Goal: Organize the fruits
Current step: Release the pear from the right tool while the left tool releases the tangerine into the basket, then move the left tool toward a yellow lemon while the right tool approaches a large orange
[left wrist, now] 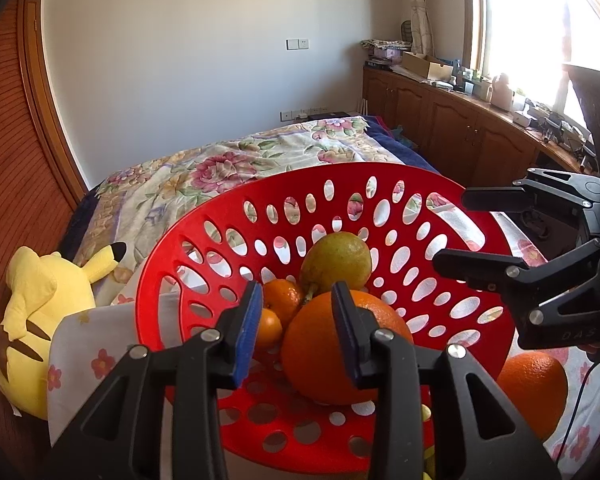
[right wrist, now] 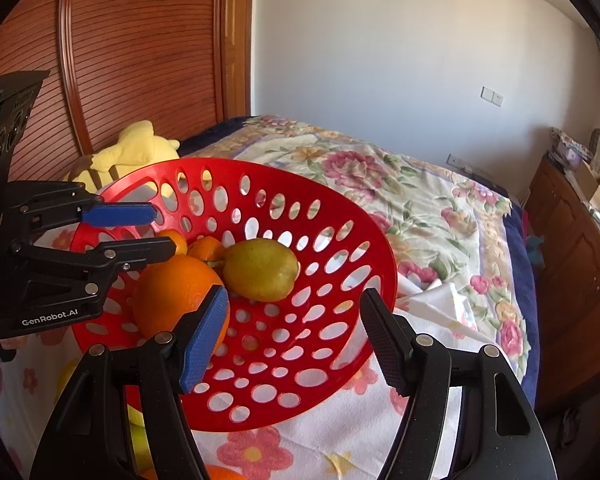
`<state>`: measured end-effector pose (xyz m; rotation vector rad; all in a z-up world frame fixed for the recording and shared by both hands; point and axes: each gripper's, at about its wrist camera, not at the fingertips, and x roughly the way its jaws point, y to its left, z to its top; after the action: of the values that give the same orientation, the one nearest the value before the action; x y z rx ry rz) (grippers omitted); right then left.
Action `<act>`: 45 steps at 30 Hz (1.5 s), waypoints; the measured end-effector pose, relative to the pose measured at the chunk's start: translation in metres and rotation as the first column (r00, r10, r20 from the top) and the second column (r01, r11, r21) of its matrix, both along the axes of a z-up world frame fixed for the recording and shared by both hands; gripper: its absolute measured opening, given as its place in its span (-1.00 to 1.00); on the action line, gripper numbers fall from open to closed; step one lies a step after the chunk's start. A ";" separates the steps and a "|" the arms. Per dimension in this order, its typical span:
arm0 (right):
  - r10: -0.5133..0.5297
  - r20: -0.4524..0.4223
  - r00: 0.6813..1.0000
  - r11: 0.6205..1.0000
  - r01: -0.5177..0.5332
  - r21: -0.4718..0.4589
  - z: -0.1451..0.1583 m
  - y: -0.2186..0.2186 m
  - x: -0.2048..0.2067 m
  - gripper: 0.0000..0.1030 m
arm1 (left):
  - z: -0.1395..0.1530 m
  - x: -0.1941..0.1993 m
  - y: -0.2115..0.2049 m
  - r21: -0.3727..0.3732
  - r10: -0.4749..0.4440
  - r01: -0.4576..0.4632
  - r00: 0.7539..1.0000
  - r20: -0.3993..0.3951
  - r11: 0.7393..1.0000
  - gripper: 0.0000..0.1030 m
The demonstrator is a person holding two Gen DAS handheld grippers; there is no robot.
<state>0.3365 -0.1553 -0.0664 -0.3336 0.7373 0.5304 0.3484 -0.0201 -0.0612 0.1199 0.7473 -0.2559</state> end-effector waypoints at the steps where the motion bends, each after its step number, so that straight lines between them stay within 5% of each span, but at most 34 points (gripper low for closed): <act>1: -0.004 0.000 1.000 1.000 0.004 0.008 0.001 -0.002 -0.001 0.37 | 0.000 -0.001 0.000 -0.003 -0.001 0.001 1.000 0.001 1.000 -0.32; 14: -0.038 0.017 0.999 0.996 0.037 0.085 0.018 -0.022 -0.042 0.37 | 0.022 -0.060 0.004 -0.054 -0.026 0.029 0.997 0.070 0.998 -0.27; 19: -0.053 0.025 0.998 0.992 0.049 0.118 0.022 -0.031 -0.068 0.39 | 0.025 -0.089 0.007 -0.083 -0.033 0.041 0.994 0.101 0.996 -0.09; 29: -0.079 0.000 0.997 0.986 0.078 0.145 0.009 -0.040 -0.114 0.48 | 0.001 -0.121 0.014 -0.120 -0.030 0.038 0.997 0.065 0.992 0.00; 45: -0.127 -0.057 0.990 0.979 0.134 0.155 -0.015 -0.045 -0.133 0.61 | -0.035 -0.144 0.013 -0.158 -0.023 0.024 1.000 0.007 0.987 0.01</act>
<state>0.2032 -0.2000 -0.0814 -0.1242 0.7518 0.4702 0.2046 -0.0067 -0.0965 -0.0214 0.7183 -0.3365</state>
